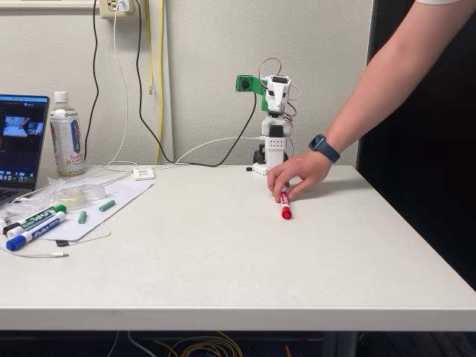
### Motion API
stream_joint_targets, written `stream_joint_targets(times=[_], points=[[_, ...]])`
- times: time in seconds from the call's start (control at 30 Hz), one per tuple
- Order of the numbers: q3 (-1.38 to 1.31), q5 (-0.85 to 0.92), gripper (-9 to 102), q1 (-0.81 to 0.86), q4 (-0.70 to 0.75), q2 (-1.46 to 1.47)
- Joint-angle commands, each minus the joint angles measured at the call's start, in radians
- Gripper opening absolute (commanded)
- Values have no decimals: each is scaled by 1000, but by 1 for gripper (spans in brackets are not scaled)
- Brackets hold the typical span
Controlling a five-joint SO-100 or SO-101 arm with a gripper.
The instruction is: Pick up the red marker.
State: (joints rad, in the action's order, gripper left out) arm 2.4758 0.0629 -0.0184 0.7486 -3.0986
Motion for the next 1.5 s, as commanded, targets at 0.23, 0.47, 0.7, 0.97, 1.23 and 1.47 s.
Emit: stream_joint_targets(times=[0.23, 0.47, 0.7, 0.97, 1.23, 1.47], points=[[-6, 6, 0, 6, 5, -11], [-8, 8, 0, 8, 5, -11], [-8, 9, 0, 8, 2, -11], [-8, 9, 0, 8, -8, -5], [-21, 8, 0, 2, -20, 41], [-38, 20, 0, 2, -78, 144]])
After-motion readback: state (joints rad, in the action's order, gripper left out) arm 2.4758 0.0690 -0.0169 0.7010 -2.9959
